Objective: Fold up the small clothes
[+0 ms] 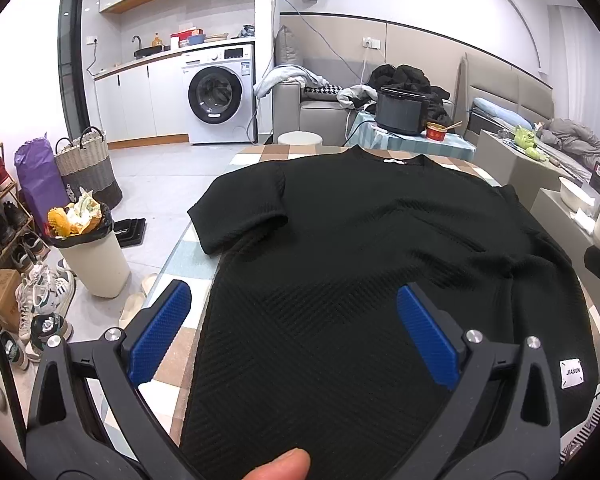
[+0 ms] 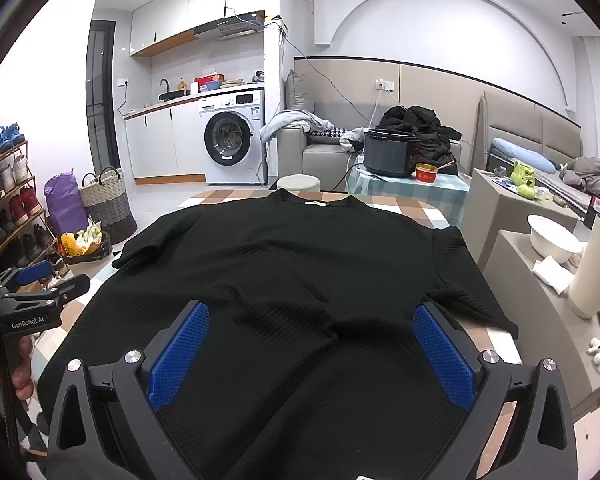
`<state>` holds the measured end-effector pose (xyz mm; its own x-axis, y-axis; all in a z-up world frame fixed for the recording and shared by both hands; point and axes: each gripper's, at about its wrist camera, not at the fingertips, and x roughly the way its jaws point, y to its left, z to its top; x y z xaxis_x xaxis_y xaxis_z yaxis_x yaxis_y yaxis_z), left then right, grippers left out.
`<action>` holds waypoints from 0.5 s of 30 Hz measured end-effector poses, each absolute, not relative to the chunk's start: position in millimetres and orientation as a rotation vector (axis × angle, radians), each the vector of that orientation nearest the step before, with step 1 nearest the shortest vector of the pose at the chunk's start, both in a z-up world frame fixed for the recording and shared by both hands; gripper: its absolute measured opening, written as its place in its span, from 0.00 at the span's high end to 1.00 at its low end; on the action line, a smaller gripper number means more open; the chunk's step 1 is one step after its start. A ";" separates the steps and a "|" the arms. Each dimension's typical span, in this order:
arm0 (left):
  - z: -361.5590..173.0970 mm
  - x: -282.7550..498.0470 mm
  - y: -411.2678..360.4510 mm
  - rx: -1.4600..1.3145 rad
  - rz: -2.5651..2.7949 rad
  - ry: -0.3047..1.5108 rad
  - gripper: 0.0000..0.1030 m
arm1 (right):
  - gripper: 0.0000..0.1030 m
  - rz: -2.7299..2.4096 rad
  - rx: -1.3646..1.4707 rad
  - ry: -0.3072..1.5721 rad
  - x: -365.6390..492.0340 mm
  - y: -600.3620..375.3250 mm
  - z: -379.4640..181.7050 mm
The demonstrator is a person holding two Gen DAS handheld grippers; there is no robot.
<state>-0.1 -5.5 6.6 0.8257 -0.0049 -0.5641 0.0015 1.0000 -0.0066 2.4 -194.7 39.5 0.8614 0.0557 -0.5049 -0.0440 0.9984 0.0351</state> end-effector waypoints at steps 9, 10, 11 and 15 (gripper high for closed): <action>8.2 0.5 -4.5 -0.012 -0.008 0.597 0.01 | 0.00 0.047 0.032 0.520 0.2 -195.1 42.1; 8.1 0.5 -4.8 -0.012 -0.008 0.596 0.01 | 0.00 0.045 0.032 0.518 -0.1 -195.1 42.5; 8.5 0.7 -4.1 -0.015 -0.009 0.594 0.01 | 0.00 0.046 0.034 0.518 -0.8 -195.5 43.1; 10.1 0.4 -3.3 -0.017 -0.009 0.586 0.01 | 0.00 0.046 0.035 0.514 -2.0 -196.2 44.6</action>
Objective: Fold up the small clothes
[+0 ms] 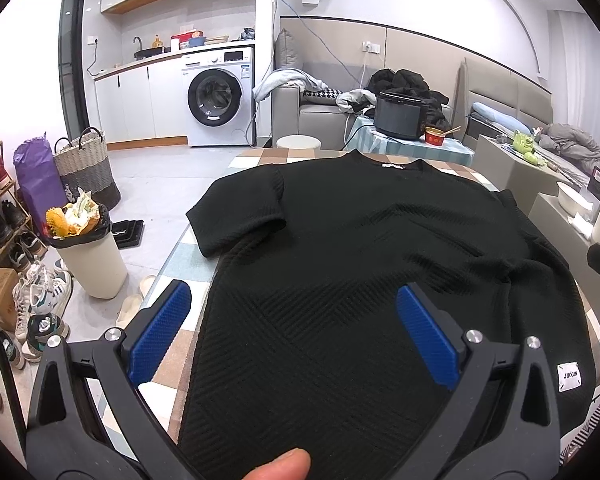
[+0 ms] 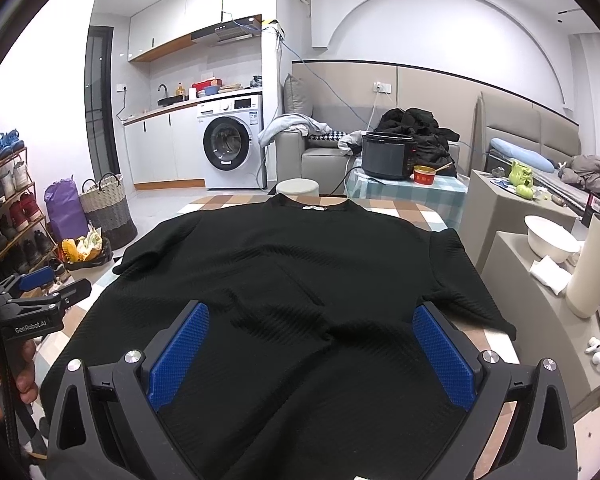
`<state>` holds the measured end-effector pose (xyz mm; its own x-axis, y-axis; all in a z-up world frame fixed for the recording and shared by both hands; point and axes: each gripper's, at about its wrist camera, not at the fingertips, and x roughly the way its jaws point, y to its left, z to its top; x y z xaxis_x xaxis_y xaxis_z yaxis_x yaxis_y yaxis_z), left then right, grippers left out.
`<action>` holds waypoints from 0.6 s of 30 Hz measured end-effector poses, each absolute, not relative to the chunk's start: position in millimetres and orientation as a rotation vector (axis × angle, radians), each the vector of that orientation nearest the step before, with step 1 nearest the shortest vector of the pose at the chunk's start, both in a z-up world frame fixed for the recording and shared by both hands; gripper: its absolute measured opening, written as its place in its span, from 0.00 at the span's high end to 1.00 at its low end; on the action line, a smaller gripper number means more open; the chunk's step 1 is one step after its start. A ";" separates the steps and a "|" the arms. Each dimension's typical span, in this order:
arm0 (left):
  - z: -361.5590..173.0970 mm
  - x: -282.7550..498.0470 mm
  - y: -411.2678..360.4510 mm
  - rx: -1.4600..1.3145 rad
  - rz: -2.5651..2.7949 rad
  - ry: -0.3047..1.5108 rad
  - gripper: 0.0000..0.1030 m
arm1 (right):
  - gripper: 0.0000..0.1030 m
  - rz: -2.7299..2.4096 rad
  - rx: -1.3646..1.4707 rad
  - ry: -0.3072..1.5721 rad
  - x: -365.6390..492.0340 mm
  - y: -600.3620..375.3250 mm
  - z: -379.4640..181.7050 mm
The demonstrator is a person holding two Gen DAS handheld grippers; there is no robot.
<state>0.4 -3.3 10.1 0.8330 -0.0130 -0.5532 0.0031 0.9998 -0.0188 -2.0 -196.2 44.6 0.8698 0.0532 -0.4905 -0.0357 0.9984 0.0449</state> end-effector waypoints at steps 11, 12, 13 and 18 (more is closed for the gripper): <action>10.9 -2.5 -6.6 -0.011 0.001 0.570 0.01 | 0.00 0.045 0.034 0.511 -4.4 -196.4 46.4; 11.0 -2.4 -7.1 -0.009 0.005 0.568 0.01 | 0.00 0.045 0.035 0.511 -4.4 -196.4 46.6; 10.6 -2.0 -6.8 -0.009 0.007 0.568 0.01 | 0.00 0.044 0.034 0.511 -4.4 -196.3 46.6; 10.4 -3.0 -7.4 -0.007 -0.003 0.553 0.01 | 0.00 0.042 0.032 0.515 -3.4 -196.6 47.0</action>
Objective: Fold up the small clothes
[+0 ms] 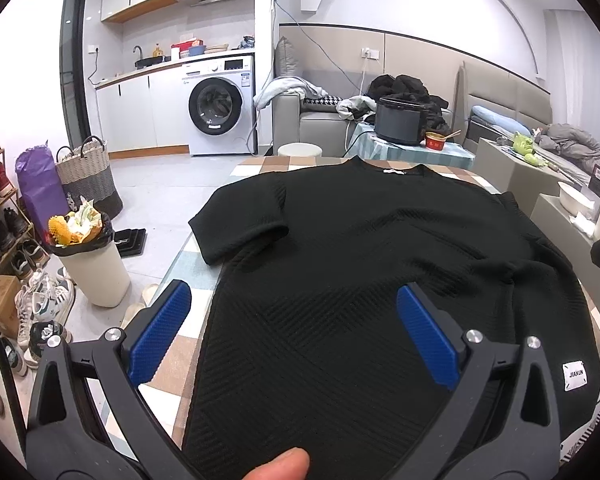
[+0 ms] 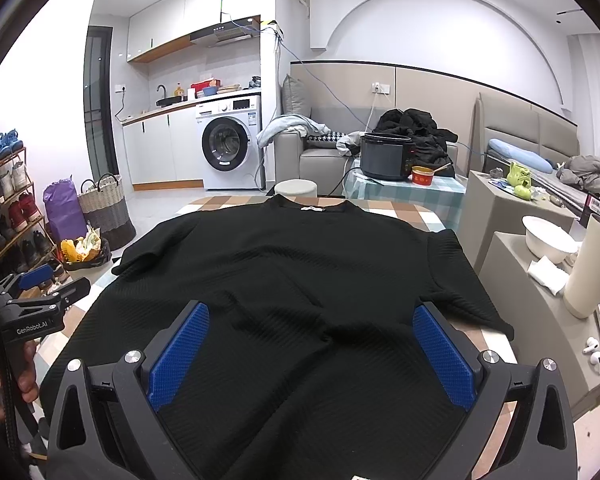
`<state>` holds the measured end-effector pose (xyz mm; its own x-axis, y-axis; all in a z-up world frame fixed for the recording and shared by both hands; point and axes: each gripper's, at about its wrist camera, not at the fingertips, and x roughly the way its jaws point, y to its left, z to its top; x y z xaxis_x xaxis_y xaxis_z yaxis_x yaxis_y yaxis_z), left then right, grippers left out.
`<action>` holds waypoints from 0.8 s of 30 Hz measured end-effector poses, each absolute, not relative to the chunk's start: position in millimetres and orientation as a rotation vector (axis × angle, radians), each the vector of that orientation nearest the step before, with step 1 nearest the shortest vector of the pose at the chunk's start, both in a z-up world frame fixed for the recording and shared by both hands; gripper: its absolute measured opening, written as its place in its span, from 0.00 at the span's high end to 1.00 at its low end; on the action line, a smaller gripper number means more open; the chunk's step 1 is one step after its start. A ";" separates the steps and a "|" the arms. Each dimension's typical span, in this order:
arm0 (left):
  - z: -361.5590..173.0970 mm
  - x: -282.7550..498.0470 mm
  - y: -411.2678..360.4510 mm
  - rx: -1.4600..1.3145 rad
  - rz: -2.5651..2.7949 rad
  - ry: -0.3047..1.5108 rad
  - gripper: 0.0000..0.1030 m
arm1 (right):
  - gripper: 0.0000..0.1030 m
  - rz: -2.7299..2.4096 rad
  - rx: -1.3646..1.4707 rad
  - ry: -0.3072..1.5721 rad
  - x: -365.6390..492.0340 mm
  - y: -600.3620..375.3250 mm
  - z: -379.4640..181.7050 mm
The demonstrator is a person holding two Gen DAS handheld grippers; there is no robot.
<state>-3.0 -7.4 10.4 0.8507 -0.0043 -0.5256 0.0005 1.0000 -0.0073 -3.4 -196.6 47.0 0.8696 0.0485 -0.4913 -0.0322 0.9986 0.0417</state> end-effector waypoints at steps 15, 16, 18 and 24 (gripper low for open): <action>12.5 -2.8 -2.7 -0.021 -0.008 0.549 0.01 | 0.00 0.038 0.043 0.508 -2.5 -198.4 46.3; 12.6 -2.4 -3.0 -0.017 -0.004 0.547 0.01 | 0.00 0.037 0.043 0.508 -2.0 -199.0 45.8; 11.5 -0.3 -3.2 -0.010 -0.004 0.546 0.01 | 0.00 0.028 0.045 0.514 -0.3 -199.6 43.7; 3.9 7.4 -1.2 -0.013 0.002 0.560 0.01 | 0.00 0.009 0.066 0.517 5.1 -206.0 36.4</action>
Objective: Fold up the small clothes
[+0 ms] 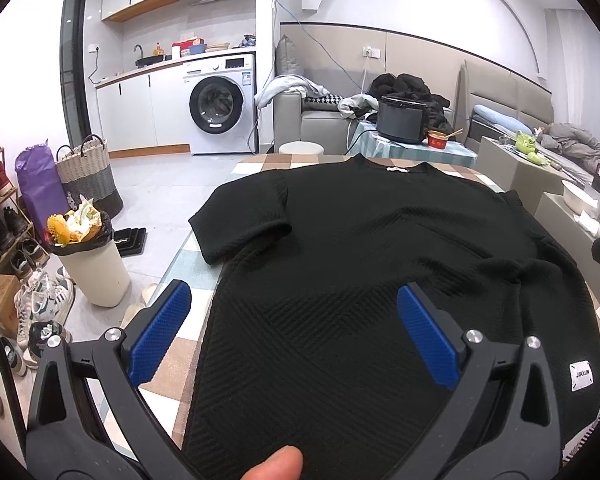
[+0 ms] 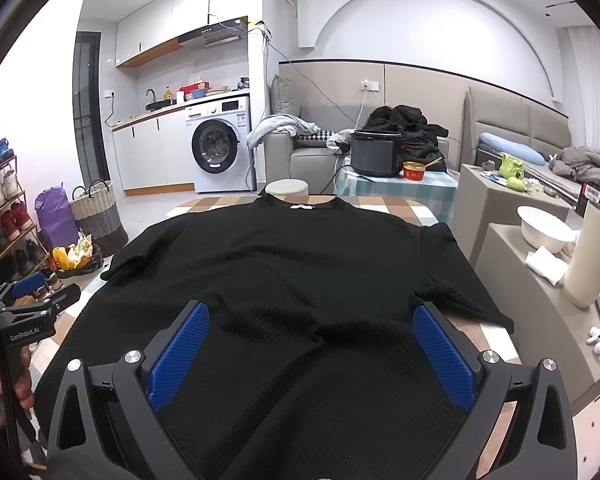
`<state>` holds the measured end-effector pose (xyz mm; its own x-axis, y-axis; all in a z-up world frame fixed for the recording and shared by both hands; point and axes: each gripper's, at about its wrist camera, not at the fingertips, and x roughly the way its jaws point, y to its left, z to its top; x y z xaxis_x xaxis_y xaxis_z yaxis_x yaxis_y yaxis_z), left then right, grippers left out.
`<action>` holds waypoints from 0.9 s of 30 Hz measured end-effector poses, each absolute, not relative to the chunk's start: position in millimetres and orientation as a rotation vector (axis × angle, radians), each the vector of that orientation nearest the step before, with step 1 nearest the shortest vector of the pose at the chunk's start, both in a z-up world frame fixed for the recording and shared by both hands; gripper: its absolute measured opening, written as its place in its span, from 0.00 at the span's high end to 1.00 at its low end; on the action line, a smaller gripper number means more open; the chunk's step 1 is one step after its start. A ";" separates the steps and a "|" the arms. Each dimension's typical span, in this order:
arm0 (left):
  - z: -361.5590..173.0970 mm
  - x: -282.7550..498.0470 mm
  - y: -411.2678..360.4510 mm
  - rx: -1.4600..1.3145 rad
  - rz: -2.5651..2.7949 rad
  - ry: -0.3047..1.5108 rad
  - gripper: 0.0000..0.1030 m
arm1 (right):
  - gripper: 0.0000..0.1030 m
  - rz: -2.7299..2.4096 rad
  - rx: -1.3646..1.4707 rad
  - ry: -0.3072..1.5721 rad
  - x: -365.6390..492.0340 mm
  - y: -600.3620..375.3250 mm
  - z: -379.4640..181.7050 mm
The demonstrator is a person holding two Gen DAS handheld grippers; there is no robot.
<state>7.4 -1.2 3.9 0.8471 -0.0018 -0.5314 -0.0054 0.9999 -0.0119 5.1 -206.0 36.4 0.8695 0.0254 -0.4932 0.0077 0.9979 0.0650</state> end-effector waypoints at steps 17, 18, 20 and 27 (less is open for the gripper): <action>-10.4 47.2 24.1 -0.037 -0.020 0.599 0.01 | 0.00 0.013 0.266 0.621 25.5 -261.4 29.6; -10.3 50.1 25.2 -0.036 -0.022 0.596 0.01 | 0.00 0.014 0.297 0.636 27.9 -271.2 28.1; -9.8 57.5 29.5 -0.035 -0.022 0.589 0.01 | 0.00 0.011 0.346 0.657 32.0 -284.8 24.2; -7.4 92.3 44.9 -0.108 -0.096 0.634 0.01 | 0.08 -0.091 0.599 0.723 47.0 -349.0 -1.1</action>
<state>92.3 44.9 -7.4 0.8015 -0.1222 -0.5854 0.0563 0.9900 -0.1295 47.0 -349.0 -1.1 0.7539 0.1225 -0.6455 0.2791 0.8297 0.4834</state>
